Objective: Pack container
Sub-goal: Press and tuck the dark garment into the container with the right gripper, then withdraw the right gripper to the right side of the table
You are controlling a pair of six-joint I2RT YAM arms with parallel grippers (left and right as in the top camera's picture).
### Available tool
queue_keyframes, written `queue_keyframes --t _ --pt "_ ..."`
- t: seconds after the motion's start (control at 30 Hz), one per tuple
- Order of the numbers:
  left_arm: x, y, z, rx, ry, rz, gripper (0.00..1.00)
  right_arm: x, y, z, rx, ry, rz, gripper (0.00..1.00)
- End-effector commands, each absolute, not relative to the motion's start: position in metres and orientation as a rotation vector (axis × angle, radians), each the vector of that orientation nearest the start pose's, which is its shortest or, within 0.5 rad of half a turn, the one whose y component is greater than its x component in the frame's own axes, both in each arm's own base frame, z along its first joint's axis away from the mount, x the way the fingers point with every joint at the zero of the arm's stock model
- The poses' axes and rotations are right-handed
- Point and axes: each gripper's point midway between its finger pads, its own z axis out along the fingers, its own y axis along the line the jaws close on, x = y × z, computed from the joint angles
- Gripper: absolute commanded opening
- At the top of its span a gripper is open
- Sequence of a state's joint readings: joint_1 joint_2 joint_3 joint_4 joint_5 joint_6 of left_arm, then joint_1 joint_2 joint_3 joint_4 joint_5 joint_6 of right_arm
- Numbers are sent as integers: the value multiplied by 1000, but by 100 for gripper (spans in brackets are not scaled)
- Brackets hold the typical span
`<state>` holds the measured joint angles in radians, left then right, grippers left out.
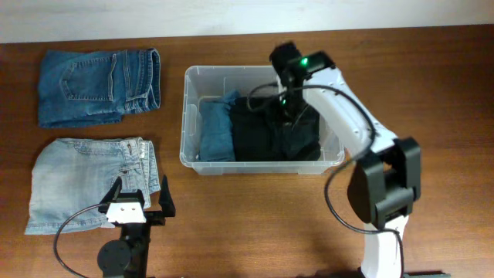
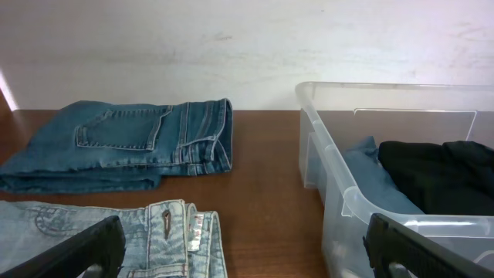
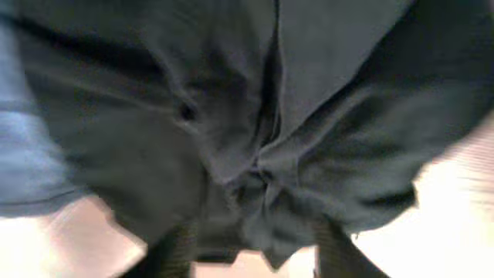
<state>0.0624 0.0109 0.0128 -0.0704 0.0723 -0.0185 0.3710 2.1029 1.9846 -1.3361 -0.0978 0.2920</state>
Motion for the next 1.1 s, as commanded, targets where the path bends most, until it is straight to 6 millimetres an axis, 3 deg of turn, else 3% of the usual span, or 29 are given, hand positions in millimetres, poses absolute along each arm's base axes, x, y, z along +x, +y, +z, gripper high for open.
queue_keyframes --t 0.0,0.1,0.17,0.27,0.43,0.5,0.6,0.73,1.07 --pt "246 3 159 2 1640 -20 99 405 158 200 -101 2896 154 95" --pt "246 3 159 2 1640 -20 99 401 136 228 -55 2868 84 99" --pt "246 3 159 2 1641 -21 99 392 110 248 5 2868 17 99" --pt "246 3 159 2 1640 -20 99 380 70 265 107 2874 -77 99" --pt "246 3 159 2 1641 -21 99 364 17 283 303 2829 -79 99" --pt "246 3 159 2 1640 -20 99 346 -12 287 415 2822 -90 99" --pt "246 3 159 2 1641 -21 100 320 -40 281 547 2838 -101 99" --pt "246 3 159 2 1641 -21 99 289 -73 259 747 2852 -113 99" --pt "246 3 159 2 1640 -20 99 279 -133 185 1100 2804 -139 99"
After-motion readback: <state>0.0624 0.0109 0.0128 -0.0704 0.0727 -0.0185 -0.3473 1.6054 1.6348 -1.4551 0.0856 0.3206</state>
